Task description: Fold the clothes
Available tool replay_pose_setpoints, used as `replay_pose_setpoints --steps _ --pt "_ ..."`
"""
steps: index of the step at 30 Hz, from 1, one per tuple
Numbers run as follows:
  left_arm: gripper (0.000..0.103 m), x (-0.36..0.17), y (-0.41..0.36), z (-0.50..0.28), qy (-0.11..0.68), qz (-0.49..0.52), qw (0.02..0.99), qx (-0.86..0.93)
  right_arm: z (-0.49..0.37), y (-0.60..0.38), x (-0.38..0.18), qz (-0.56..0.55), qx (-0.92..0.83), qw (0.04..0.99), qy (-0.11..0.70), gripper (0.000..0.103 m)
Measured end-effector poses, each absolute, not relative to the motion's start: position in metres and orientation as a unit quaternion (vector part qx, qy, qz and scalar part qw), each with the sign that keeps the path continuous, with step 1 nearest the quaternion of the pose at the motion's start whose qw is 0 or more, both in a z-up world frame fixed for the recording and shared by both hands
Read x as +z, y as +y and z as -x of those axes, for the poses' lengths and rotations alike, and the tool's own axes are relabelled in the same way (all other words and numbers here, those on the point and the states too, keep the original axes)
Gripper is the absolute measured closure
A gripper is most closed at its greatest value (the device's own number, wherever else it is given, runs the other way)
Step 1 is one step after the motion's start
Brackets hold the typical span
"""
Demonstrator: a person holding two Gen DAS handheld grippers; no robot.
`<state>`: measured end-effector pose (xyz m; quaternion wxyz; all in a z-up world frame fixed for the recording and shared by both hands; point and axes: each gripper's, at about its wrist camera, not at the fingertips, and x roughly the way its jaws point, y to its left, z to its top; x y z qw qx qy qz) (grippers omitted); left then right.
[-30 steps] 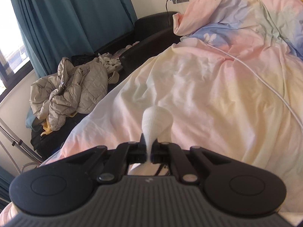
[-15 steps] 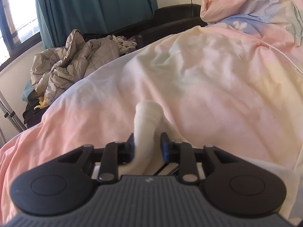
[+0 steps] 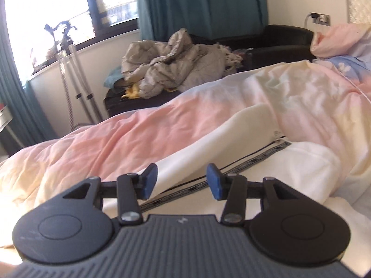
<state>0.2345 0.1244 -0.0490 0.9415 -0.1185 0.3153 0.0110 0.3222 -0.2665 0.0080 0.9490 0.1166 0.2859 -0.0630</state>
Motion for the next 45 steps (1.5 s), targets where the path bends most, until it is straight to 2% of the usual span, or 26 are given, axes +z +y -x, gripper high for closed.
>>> replay_pose_setpoints --steps 6,10,16,24,32,39,45 --pt "0.029 -0.055 0.138 -0.231 0.333 0.141 0.932 0.029 -0.331 -0.148 -0.003 -0.087 0.081 0.918 0.378 0.055" --pt "0.029 -0.057 0.144 -0.229 0.341 0.154 0.927 0.03 -0.349 -0.101 -0.021 -0.062 0.098 0.905 0.409 0.056" --pt "0.029 -0.054 0.148 -0.228 0.33 0.153 0.931 0.034 -0.397 -0.08 -0.025 -0.066 0.08 0.92 0.377 0.056" --pt "0.027 -0.064 0.144 -0.235 0.33 0.133 0.934 0.038 -0.443 -0.074 -0.047 -0.057 0.05 0.923 0.376 0.055" --pt "0.025 -0.064 0.129 -0.232 0.319 0.105 0.941 0.041 -0.371 -0.121 -0.004 -0.08 0.083 0.94 0.32 0.055" --pt "0.025 -0.059 0.1 -0.214 0.315 0.055 0.947 0.013 -0.236 -0.198 0.05 -0.15 0.086 0.944 0.28 0.055" --pt "0.025 -0.047 0.071 -0.174 0.3 0.03 0.953 -0.025 -0.143 -0.236 0.074 -0.126 0.071 0.96 0.24 0.055"
